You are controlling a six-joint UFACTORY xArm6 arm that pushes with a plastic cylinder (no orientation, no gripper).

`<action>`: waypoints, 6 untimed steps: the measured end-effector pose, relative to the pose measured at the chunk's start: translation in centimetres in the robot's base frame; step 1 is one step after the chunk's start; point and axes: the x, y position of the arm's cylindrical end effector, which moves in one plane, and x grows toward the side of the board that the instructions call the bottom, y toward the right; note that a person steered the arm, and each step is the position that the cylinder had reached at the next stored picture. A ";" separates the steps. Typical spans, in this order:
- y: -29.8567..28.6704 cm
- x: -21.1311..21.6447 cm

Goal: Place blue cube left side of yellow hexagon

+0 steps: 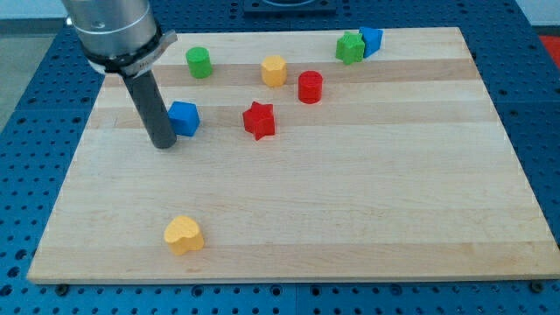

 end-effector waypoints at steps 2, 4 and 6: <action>7.1 -7.0; 4.7 -4.7; 5.2 -9.3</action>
